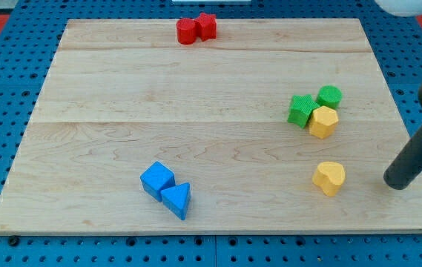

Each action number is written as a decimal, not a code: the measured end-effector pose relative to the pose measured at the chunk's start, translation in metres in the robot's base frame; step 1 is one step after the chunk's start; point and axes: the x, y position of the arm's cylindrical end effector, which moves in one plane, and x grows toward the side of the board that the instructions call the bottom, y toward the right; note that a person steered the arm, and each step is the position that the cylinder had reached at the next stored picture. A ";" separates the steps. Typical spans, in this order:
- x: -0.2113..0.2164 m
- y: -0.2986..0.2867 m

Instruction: Slightly move the yellow heart diagonally to the bottom left side of the yellow hexagon

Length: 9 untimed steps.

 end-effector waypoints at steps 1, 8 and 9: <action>0.000 -0.032; 0.003 -0.114; -0.040 -0.099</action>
